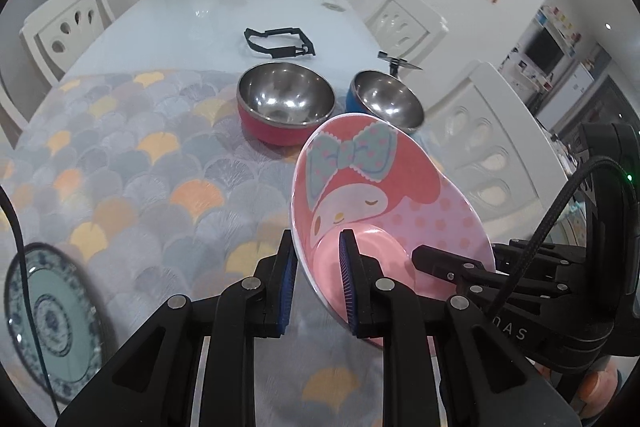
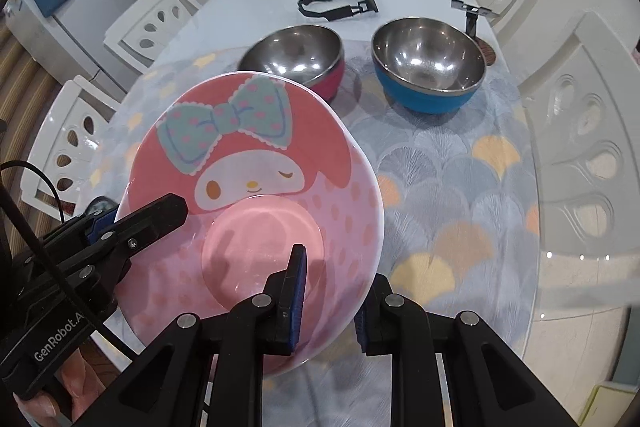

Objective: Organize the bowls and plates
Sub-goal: 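Carry the pink bowl beside the plate stack, lower it and open both grippers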

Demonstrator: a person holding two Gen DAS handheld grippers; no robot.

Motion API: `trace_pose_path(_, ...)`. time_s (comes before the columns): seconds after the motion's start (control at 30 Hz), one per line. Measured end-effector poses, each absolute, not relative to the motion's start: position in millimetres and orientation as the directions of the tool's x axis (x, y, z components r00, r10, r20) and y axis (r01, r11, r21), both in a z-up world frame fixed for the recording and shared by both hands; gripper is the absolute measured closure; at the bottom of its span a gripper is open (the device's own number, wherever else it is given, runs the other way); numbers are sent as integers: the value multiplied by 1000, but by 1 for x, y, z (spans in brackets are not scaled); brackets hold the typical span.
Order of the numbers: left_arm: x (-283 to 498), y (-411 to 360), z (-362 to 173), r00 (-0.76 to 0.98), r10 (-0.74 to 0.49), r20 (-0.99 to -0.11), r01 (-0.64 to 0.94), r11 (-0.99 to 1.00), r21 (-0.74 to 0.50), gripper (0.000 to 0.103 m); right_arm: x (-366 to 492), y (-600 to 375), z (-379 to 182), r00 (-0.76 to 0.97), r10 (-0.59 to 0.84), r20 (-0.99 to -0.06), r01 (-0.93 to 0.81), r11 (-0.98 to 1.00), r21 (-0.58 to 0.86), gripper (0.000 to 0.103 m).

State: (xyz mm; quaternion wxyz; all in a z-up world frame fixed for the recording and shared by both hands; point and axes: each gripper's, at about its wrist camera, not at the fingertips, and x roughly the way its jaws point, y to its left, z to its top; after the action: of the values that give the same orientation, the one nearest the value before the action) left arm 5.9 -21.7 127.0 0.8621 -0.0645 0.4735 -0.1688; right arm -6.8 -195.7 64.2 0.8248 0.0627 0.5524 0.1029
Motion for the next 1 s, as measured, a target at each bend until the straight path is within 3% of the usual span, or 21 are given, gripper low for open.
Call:
trace_pose_path(0.2,-32,1,126,479,-362,-800,244,930,-275,86,-52,-168,70,369,223,-902,-72,975,212,82)
trace_pose_path(0.5,-70,22,79,411,-350,-842,248,932,-266,86,-93,-136,30,303,180,-936,-42,984,175,82)
trace_pose_path(1.0,-87,36,52,395,-370,-841,256,923,-286,86,-117,-127,13,317,132,-939,17,989,145,82)
